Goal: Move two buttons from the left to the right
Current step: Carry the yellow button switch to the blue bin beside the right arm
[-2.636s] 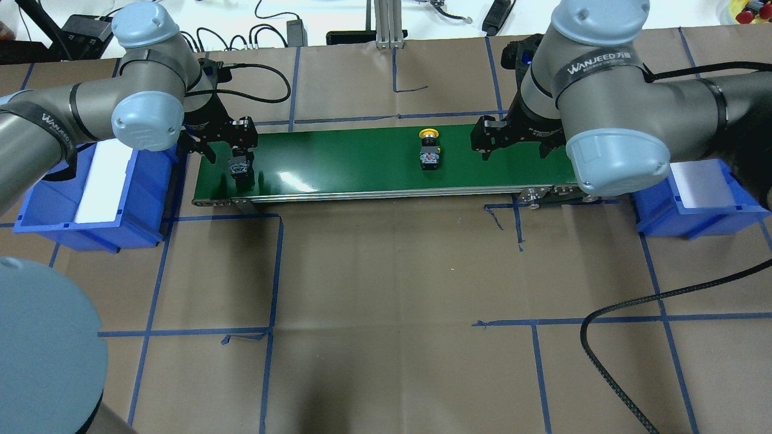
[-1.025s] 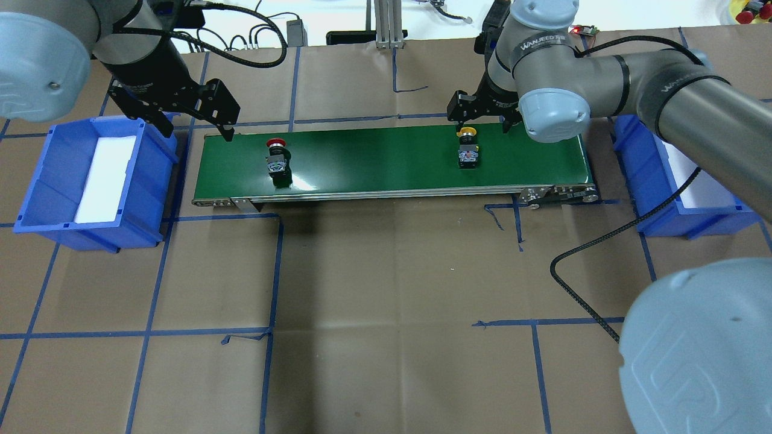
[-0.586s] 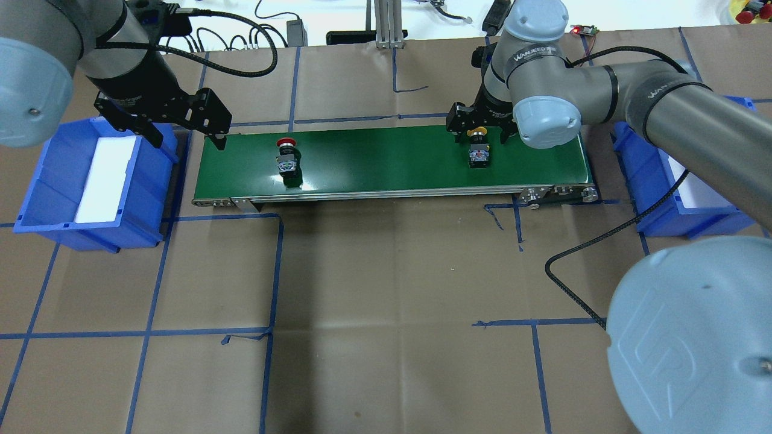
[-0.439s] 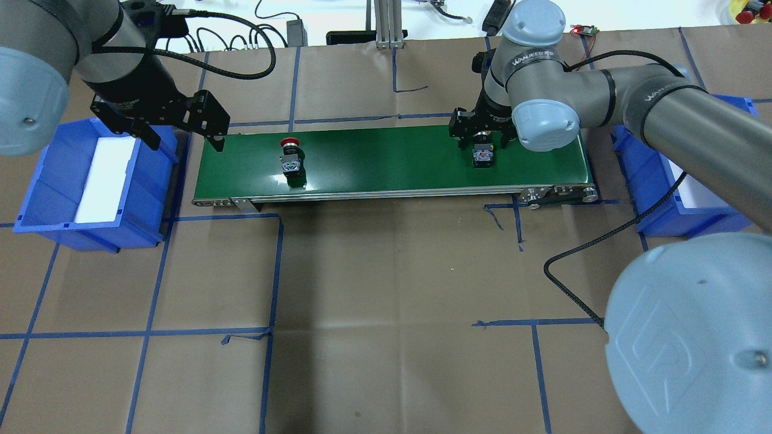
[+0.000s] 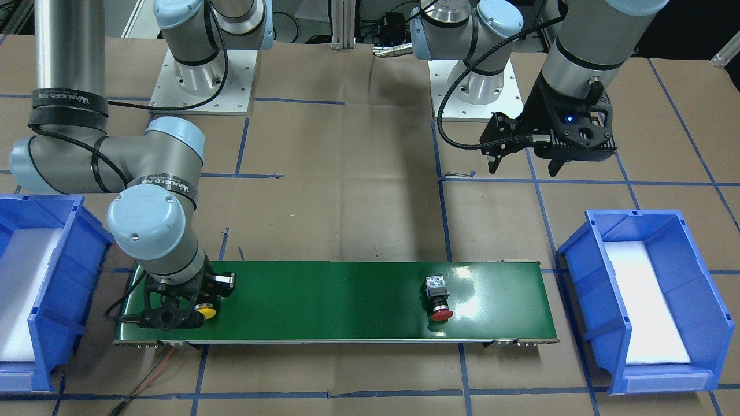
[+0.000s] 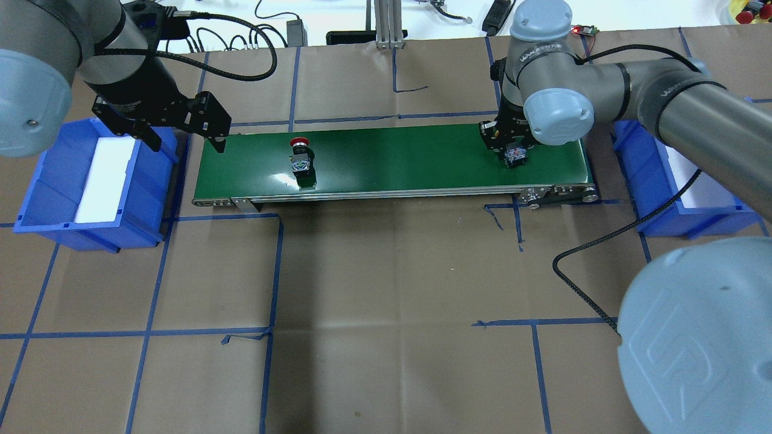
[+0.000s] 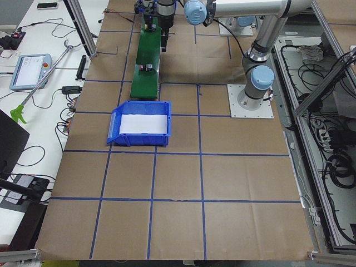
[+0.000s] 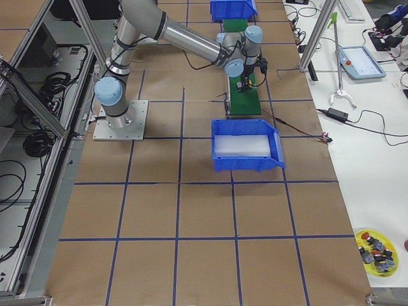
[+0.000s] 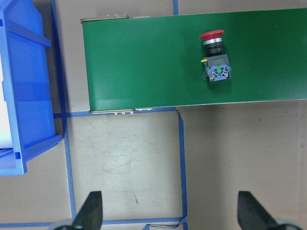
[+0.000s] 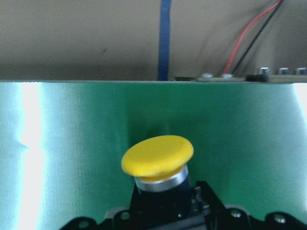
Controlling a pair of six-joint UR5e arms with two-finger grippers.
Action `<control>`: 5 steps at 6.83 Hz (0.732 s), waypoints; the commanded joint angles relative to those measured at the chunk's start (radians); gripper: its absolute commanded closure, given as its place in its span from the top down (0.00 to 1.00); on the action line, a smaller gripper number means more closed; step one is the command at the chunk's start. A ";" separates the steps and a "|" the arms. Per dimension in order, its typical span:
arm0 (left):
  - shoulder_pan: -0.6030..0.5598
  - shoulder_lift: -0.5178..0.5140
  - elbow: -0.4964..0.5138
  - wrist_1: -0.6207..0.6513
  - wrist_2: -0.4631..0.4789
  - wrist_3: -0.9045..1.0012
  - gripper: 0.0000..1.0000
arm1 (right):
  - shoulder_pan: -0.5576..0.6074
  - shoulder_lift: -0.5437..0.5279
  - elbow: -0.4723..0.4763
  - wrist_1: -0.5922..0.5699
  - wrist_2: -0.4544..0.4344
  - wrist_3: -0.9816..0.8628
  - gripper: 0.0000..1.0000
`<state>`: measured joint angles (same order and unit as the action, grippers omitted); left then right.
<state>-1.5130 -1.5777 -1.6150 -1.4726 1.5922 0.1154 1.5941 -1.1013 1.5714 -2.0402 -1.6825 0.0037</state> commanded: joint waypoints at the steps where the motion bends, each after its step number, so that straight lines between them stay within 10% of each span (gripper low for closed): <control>1: -0.001 -0.001 0.001 0.000 0.000 0.000 0.99 | -0.061 -0.070 -0.060 0.069 -0.083 -0.110 0.06; 5: -0.003 -0.001 0.000 0.000 -0.005 0.000 0.99 | -0.386 -0.104 -0.180 0.127 -0.069 -0.523 0.06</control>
<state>-1.5145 -1.5782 -1.6147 -1.4726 1.5902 0.1150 1.3165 -1.2056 1.4008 -1.9194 -1.7589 -0.4033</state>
